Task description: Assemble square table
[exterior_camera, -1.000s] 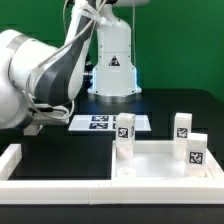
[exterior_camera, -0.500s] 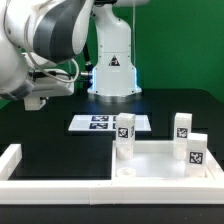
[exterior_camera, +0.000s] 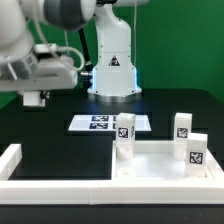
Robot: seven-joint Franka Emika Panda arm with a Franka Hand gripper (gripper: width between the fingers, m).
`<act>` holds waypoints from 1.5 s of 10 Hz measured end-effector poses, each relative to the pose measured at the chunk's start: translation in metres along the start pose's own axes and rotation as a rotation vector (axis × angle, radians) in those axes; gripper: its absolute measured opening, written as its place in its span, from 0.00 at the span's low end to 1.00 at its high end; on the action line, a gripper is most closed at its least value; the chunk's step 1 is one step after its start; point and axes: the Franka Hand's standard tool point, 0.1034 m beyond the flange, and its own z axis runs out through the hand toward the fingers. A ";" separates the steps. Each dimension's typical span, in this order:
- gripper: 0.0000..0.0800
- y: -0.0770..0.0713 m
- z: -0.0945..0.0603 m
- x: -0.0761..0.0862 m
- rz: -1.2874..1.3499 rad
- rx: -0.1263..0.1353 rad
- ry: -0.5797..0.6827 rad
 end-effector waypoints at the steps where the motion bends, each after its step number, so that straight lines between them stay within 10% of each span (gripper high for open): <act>1: 0.36 -0.011 -0.030 0.009 -0.016 -0.011 0.078; 6: 0.36 -0.013 -0.051 0.024 -0.011 -0.049 0.391; 9: 0.36 -0.066 -0.082 0.063 0.087 -0.053 0.596; 12: 0.36 -0.130 -0.130 0.095 0.203 0.007 0.780; 15: 0.36 -0.133 -0.138 0.098 0.207 -0.018 1.040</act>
Offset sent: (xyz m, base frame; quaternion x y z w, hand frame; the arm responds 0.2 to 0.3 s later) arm 0.0000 0.0000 0.0000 0.0000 0.1938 0.0000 0.9810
